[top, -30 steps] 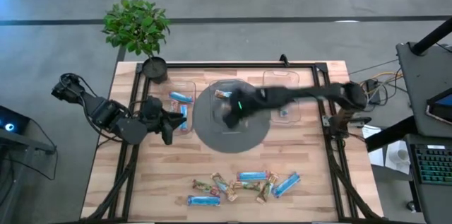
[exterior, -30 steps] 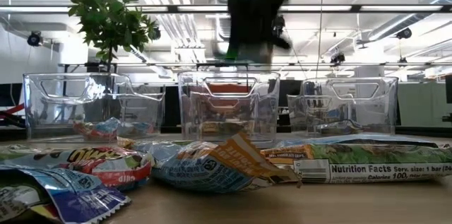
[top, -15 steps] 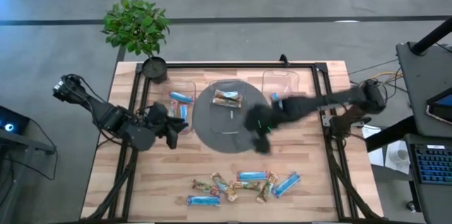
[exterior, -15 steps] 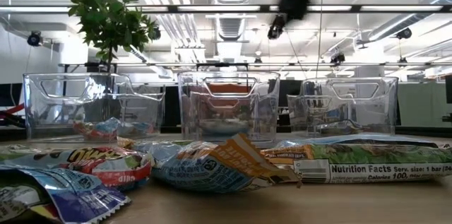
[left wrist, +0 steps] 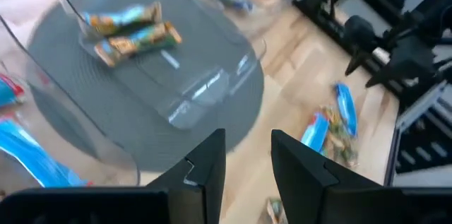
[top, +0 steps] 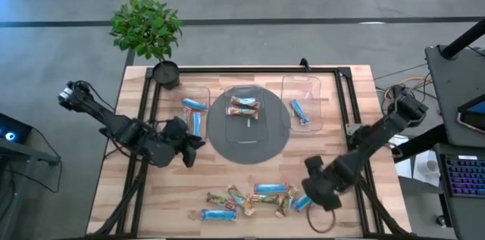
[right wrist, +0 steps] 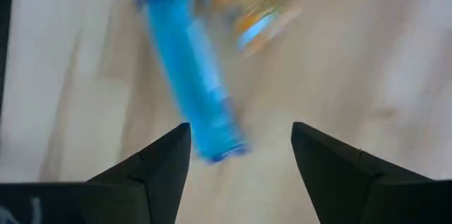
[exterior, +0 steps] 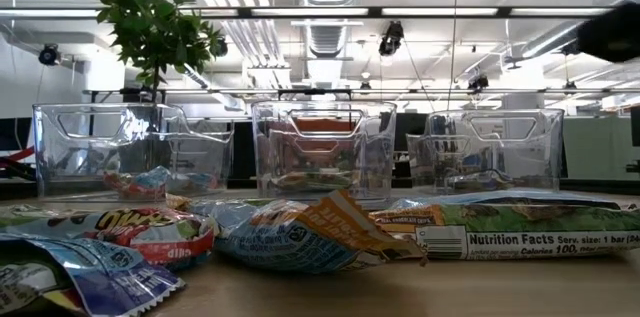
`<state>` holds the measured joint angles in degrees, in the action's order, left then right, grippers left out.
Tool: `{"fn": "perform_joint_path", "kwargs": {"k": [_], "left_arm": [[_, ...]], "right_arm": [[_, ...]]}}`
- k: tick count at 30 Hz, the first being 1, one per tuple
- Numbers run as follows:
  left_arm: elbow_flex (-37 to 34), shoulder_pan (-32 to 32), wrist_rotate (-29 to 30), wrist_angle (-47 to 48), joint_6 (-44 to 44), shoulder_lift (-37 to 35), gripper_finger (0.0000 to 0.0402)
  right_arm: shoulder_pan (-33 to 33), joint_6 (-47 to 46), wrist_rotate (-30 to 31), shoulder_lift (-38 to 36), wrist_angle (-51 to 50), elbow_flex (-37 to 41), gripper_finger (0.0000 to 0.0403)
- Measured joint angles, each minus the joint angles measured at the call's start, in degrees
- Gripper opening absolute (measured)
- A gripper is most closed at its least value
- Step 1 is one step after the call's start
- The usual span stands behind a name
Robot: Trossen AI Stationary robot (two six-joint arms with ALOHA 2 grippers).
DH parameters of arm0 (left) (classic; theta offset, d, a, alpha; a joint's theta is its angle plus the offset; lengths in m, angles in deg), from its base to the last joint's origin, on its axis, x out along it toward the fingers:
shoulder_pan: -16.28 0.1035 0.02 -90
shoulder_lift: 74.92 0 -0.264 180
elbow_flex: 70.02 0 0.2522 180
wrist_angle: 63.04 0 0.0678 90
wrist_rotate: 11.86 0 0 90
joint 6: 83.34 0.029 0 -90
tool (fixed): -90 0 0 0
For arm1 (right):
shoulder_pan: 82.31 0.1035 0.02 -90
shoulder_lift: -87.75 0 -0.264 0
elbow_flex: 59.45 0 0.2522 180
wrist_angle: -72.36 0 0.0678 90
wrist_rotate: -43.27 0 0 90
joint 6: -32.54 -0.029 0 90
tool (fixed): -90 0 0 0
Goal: Pick and place Granola Bars by type
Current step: Put the blue granola bar into the right transparent bin
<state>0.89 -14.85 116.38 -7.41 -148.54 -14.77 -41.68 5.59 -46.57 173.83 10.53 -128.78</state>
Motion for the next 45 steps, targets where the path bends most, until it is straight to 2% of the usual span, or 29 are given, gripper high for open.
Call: {"fn": "perform_joint_path", "kwargs": {"k": [7, 10, 14, 17, 21, 24, 27, 29, 33, 35, 37, 38, 42, 43, 45], "left_arm": [[-0.42, 0.00, -1.25, -0.93, -2.68, 3.02, 0.0097], [-0.36, 0.00, -1.27, -1.52, -2.83, 3.90, 0.0097], [-0.03, 0.00, -1.27, -1.80, -3.72, 4.29, 0.0096], [-0.03, 0.00, -1.25, -1.84, -3.96, 4.25, 0.0096], [-0.03, 0.00, -1.24, -1.99, -4.01, 4.23, 0.0096], [-0.03, 0.00, -1.21, -2.10, -4.15, 4.23, 0.0096], [-0.11, 0.00, -1.20, -2.17, -5.18, 4.23, 0.0096], [-0.11, 0.00, -1.13, -2.30, -5.56, 4.23, 0.0096], [-0.18, 0.00, -0.62, -2.64, -7.28, 4.30, 0.0097], [-0.18, 0.00, -0.61, -2.71, -8.82, 4.55, 0.0096], [-0.20, 0.02, -0.59, -2.89, -10.07, 5.19, 0.0097], [-0.18, 0.02, -0.59, -2.91, -10.45, 5.66, 0.0096], [-0.20, 0.00, -1.61, -3.67, -12.01, 8.71, 0.0097], [-0.20, 0.00, -2.59, -4.31, -12.00, 9.64, 0.0097], [-0.20, -0.09, -5.81, -5.49, -11.30, 11.69, 0.0097]], "right_arm": [[2.38, -2.62, -1.46, 4.28, 10.96, 5.22, 0.0247], [2.47, -3.10, -4.62, 6.80, 15.78, 5.90, 0.0246], [3.03, -4.04, -3.51, 10.01, 15.28, 5.81, 0.0233], [2.90, -7.05, -1.34, 11.00, 14.10, 5.70, 0.0193], [2.11, -10.07, 0.39, 9.60, 12.28, 6.00, 0.0097], [0.60, -14.95, 1.74, 5.77, 9.92, 6.12, 0.0032], [-1.68, -20.31, 7.43, -2.72, 8.69, 3.24, 0.0028], [-3.84, -26.28, 14.57, -8.97, 3.37, 1.41, 0.0035], [-11.61, -48.49, 31.90, -22.21, -8.35, -0.21, 0.0044], [-17.91, -56.14, 35.13, -28.31, -12.67, 1.98, 0.0045], [-25.66, -57.01, 33.96, -32.98, -12.30, 5.57, 0.0047], [-29.58, -55.44, 31.41, -34.82, -10.58, 7.79, 0.0049], [-43.83, -46.15, 15.41, -39.03, 1.26, 16.65, 0.0082], [-46.22, -45.01, 13.34, -39.14, 4.61, 18.43, 0.0095], [-49.78, -43.22, 13.15, -39.25, 10.58, 20.73, 0.0122]]}}
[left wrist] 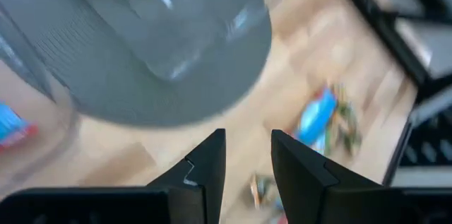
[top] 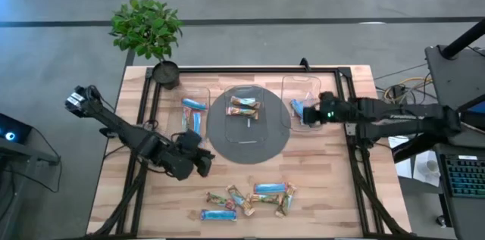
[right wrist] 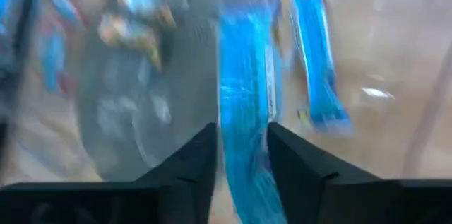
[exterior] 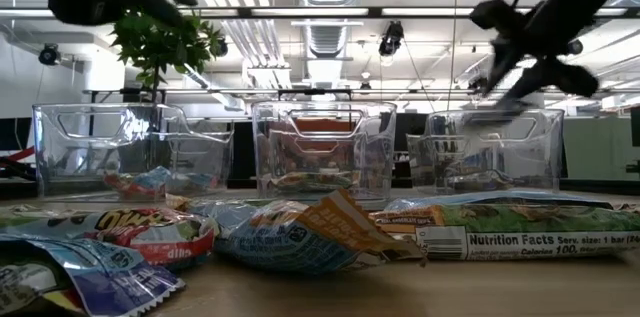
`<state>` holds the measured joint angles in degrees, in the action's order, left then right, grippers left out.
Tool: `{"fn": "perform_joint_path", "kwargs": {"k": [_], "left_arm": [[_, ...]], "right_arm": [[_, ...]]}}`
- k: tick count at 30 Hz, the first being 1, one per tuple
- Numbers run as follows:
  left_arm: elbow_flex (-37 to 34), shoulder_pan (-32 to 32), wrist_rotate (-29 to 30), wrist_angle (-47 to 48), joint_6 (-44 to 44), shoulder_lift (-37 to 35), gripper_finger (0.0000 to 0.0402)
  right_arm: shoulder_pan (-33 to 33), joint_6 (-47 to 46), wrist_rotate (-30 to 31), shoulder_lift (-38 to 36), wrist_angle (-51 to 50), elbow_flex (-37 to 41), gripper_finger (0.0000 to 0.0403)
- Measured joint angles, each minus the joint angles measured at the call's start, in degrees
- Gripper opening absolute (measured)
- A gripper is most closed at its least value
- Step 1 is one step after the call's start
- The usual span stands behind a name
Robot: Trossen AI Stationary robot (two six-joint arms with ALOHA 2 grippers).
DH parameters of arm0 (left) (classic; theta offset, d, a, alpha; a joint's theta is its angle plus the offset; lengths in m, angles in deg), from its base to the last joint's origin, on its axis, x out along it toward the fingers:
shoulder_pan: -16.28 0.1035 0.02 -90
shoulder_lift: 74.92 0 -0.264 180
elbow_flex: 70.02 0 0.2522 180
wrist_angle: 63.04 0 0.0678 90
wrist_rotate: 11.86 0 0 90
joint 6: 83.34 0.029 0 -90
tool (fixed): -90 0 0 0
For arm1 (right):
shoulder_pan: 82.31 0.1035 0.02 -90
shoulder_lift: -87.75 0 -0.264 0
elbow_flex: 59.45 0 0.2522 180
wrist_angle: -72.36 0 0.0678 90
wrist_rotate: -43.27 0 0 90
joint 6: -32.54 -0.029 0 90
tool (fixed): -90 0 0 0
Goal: Pick and place Granola Bars by type
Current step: Put the blue granola bar into the right transparent bin, then put the red granola bar into the left transparent bin
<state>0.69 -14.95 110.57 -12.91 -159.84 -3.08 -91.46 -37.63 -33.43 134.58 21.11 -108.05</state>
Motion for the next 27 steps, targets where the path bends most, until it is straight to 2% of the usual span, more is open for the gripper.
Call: {"fn": "perform_joint_path", "kwargs": {"k": [2, 5, 7, 9, 12, 17, 22, 27], "left_arm": [[0.00, -0.69, -3.52, -1.88, 2.11, 2.25, 0.0097], [0.24, -3.09, -8.19, -5.90, 7.25, 5.81, 0.0097], [1.07, -5.24, -9.44, -7.95, 9.79, 8.28, 0.0097], [2.27, -7.29, -9.50, -9.35, 12.32, 10.88, 0.0097], [4.58, -10.22, -9.72, -9.66, 16.36, 15.31, 0.0097], [9.05, -12.71, -11.95, -8.02, 25.84, 23.71, 0.0097], [14.81, -10.94, -11.78, 2.21, 26.63, 31.55, 0.0097], [21.91, -10.29, -9.48, 11.34, 27.13, 36.25, 0.0097]], "right_arm": [[-2.81, 3.70, 0.99, -0.09, 5.93, 0.42, 0.0149], [-4.43, 12.33, 0.27, 0.29, 8.01, 0.20, 0.0187], [-4.31, 18.29, -0.52, 0.24, 8.03, -1.11, 0.0211], [-3.80, 23.39, -3.91, 0.00, 7.78, -2.78, 0.0233], [-1.01, 30.27, -9.32, 0.32, 7.23, -5.43, 0.0254], [7.01, 39.92, -7.95, 2.78, 3.74, -8.94, 0.0265], [11.87, 39.86, -4.50, 5.53, 2.89, -9.35, 0.0266], [12.28, 35.41, -3.89, 7.37, 2.23, -9.35, 0.0266]]}}
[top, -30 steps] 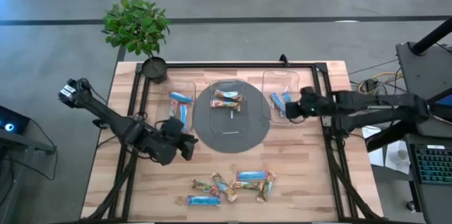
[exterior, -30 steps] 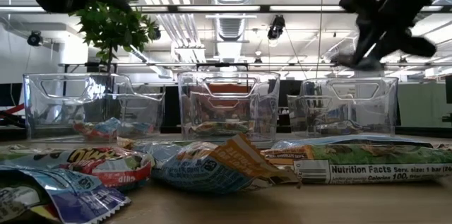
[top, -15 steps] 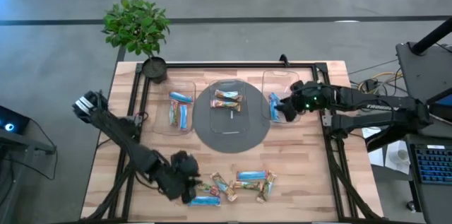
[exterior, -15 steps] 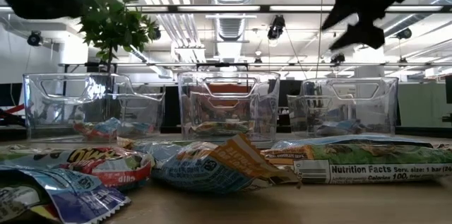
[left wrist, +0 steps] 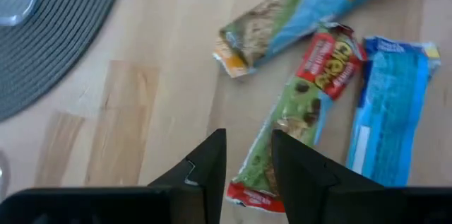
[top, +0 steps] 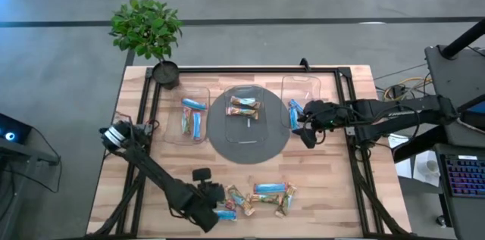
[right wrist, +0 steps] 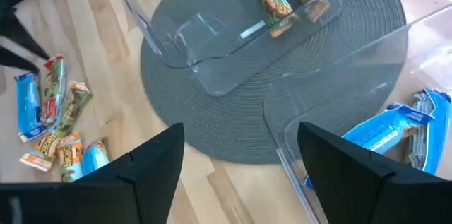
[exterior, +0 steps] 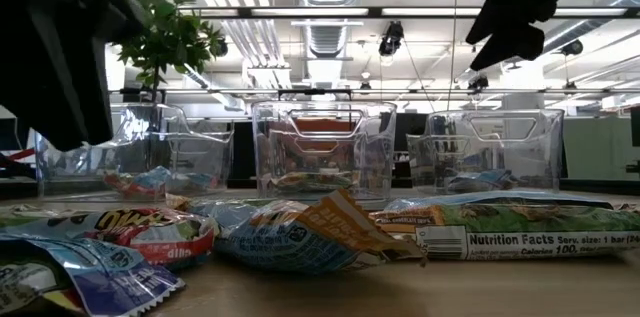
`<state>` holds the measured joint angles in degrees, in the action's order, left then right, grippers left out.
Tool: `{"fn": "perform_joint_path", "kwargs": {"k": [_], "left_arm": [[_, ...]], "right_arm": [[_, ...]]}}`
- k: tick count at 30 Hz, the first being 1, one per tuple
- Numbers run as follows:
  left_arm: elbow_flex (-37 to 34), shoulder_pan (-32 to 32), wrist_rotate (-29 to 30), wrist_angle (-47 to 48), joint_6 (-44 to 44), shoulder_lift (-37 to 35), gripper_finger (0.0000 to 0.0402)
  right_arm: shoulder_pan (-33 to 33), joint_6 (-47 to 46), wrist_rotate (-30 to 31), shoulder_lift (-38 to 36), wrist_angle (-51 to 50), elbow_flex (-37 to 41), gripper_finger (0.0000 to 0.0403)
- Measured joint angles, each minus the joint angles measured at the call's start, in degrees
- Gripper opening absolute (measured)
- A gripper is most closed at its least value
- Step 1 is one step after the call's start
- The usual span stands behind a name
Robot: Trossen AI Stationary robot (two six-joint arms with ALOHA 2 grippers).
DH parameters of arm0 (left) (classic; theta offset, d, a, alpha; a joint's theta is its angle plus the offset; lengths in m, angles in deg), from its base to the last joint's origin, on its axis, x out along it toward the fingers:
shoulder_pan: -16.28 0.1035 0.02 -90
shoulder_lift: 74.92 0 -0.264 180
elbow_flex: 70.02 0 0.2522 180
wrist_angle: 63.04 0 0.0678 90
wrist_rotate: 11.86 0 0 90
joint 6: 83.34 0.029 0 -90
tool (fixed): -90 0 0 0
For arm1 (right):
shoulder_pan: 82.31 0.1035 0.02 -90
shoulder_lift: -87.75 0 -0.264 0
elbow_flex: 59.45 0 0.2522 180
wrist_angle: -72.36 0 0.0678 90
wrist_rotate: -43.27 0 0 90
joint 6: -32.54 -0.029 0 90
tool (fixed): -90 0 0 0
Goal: Pick and place Granola Bars by type
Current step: Put the red granola bar into the left transparent bin
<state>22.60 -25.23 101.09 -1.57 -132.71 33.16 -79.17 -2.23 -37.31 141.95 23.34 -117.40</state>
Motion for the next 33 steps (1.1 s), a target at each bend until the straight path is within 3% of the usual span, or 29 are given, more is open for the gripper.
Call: {"fn": "perform_joint_path", "kwargs": {"k": [8, 17, 24, 28, 33], "left_arm": [[4.27, -0.22, -5.83, 0.80, 5.84, 3.64, 0.0099], [2.25, 0.42, -5.52, -0.26, 9.18, 4.99, 0.0159], [-1.28, 1.39, -10.32, -3.79, 11.66, 6.10, 0.0165], [-3.79, 3.30, -12.20, -4.82, 5.49, 4.60, 0.0139], [-5.92, 6.06, -10.57, -2.52, -3.50, -0.15, 0.0048]], "right_arm": [[0.00, 0.57, 0.33, 0.79, -0.28, -0.04, 0.0266], [-0.02, 0.66, 1.27, 1.15, -0.27, -0.04, 0.0266], [-0.02, -0.04, 1.27, 1.11, -0.55, -0.04, 0.0266], [-0.02, -1.36, 1.28, 1.09, -0.56, -0.04, 0.0266], [-0.02, -1.70, 2.68, 1.07, -0.52, -0.04, 0.0265]]}}
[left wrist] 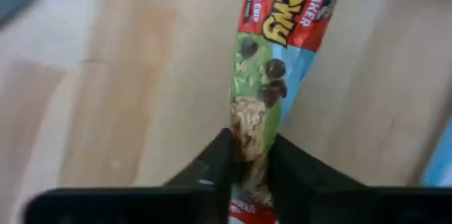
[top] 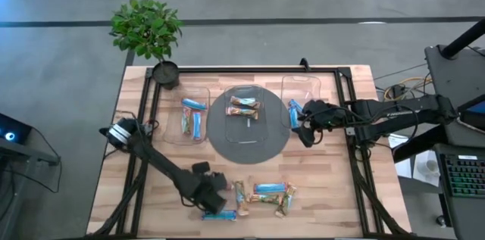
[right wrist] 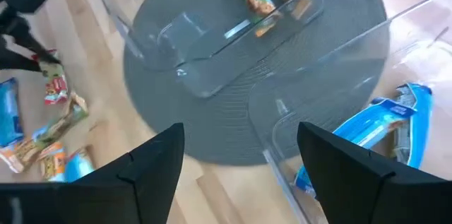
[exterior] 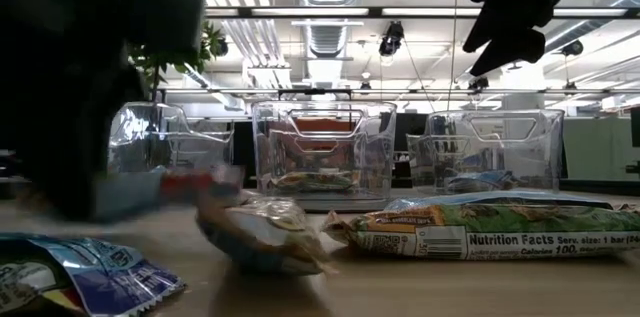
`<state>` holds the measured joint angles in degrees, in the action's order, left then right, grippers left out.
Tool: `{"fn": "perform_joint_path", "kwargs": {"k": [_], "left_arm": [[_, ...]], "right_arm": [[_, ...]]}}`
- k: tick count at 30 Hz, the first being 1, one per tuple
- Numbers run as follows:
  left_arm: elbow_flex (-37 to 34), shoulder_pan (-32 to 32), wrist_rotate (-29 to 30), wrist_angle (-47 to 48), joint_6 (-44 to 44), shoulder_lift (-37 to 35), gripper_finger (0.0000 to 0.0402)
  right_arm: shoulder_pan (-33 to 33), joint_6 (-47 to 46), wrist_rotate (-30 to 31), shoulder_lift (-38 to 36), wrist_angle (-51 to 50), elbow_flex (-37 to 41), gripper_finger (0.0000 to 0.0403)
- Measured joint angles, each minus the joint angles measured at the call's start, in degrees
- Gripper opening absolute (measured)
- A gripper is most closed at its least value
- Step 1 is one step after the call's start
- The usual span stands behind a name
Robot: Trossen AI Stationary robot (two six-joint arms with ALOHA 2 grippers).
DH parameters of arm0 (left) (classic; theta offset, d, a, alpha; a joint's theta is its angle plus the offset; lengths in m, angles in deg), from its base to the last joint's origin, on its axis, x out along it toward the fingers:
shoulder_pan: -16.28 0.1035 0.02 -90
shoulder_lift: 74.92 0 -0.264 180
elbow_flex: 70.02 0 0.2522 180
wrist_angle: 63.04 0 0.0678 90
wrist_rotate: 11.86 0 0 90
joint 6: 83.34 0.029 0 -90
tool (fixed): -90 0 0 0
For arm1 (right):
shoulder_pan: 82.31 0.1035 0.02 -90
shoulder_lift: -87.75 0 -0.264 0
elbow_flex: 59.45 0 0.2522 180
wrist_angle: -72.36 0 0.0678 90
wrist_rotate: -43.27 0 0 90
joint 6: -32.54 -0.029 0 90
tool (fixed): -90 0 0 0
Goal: Pick and place Granola Bars by type
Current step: Put the red granola bar into the left transparent bin, then put the blue granola bar into the right transparent bin
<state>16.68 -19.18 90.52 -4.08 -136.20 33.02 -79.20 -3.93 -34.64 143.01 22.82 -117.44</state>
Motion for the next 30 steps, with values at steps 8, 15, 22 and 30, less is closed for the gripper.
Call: {"fn": "perform_joint_path", "kwargs": {"k": [8, 15, 22, 30], "left_arm": [[-2.41, -2.21, 18.29, 4.38, -36.34, -21.46, 0.0016], [-9.78, 7.07, 29.20, 28.06, -56.89, -36.34, 0.0036], [-20.38, 26.22, 12.80, 22.20, -35.36, -43.47, 0.0115], [-12.03, 18.33, 13.60, 10.18, -16.03, -45.53, 0.0148]], "right_arm": [[-0.02, -0.35, 2.31, -0.11, 0.73, 0.00, 0.0263], [-0.02, -0.67, 3.38, -0.02, 4.54, 0.00, 0.0267], [0.00, -0.88, 3.17, 0.00, 5.50, -0.02, 0.0265], [1.72, 5.08, -5.57, 0.18, 4.38, -0.02, 0.0265]]}}
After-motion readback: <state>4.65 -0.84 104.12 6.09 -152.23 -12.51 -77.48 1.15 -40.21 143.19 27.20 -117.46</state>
